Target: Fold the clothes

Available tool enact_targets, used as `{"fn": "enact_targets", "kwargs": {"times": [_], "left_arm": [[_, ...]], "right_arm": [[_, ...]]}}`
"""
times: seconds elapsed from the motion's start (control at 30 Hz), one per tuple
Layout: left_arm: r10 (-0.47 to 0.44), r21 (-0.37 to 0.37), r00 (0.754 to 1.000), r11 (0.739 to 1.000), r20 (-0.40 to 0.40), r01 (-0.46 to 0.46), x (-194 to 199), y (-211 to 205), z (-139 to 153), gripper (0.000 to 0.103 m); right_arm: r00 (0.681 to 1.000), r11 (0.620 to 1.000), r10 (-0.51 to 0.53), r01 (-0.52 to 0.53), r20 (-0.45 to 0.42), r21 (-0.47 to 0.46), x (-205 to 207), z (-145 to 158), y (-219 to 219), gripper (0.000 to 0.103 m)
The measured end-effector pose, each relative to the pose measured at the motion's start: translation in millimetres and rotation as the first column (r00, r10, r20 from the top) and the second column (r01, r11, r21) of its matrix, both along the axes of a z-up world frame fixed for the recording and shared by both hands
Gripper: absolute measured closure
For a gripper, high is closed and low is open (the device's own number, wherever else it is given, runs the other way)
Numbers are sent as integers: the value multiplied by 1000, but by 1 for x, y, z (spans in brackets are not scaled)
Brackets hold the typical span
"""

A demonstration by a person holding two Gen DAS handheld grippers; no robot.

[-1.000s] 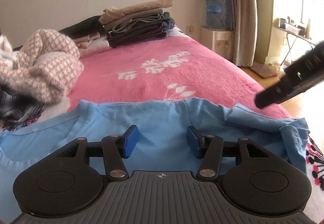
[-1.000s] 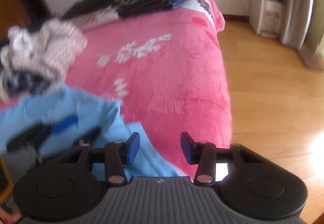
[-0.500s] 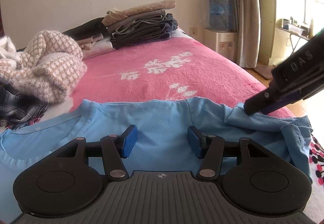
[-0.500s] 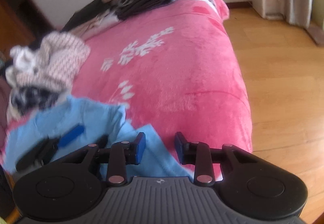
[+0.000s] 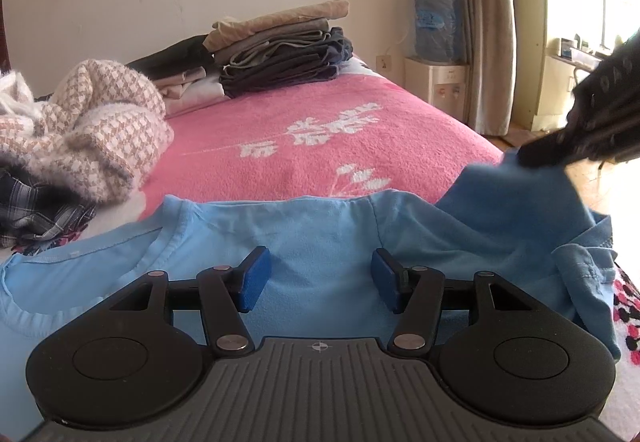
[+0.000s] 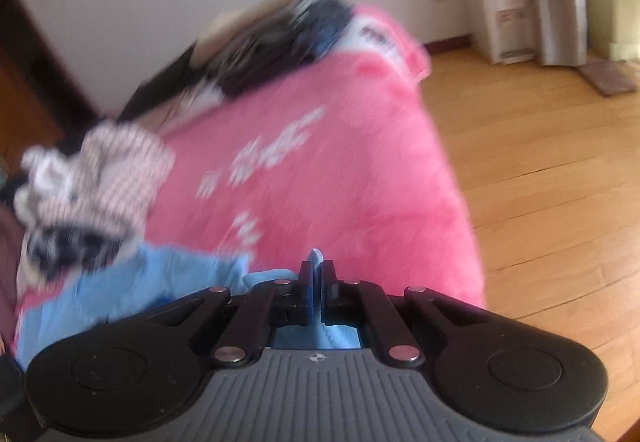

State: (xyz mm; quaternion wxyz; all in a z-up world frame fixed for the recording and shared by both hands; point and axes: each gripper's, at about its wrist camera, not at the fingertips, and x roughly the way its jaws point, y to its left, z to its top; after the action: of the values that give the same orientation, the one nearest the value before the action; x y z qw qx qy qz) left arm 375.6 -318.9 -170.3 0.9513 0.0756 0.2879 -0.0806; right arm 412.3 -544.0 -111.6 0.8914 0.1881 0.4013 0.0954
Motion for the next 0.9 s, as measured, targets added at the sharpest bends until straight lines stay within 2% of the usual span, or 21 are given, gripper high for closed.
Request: {"fn": "enact_targets", "kwargs": {"times": [0.17,0.3,0.53,0.57,0.63,0.7,0.77,0.8,0.83,0.9], "left_arm": [[4,0,1000,1000,-1,-4,1,1,0,45],[5,-9,1000,1000,-2,-5,1,2,0,44],[8,-2,1000,1000,6,-8,-1,1,-1,43],[8,-2,1000,1000,5,-8,-1,1,-1,43],[9,-5,1000,1000,2,-9,0,2,-1,43],[9,-9,1000,1000,0,-9,1,3,-1,43],[8,-12,1000,1000,-1,-8,1,3,-1,43],[8,-13,1000,1000,-1,-9,1,3,-1,43],[8,-13,1000,1000,0,-8,1,3,-1,43],[8,-11,1000,1000,0,-8,1,3,-2,43]], "right_arm": [[993,993,-119,119,11,-21,10,-9,-16,101],[978,978,-209,209,-16,-28,18,-26,-28,101],[963,964,-267,267,19,1,8,-28,-38,101],[960,960,-281,281,4,16,9,-30,-41,100],[942,942,-331,333,-48,47,10,-34,-51,99],[919,918,-389,392,-63,53,4,-34,-61,99],[918,916,-390,395,-67,77,-6,-30,-68,98],[930,928,-362,366,-57,74,-12,-24,-66,98],[952,951,-304,306,-41,54,-19,-16,-57,98],[990,990,-140,139,-21,-29,-35,0,-28,90]]}}
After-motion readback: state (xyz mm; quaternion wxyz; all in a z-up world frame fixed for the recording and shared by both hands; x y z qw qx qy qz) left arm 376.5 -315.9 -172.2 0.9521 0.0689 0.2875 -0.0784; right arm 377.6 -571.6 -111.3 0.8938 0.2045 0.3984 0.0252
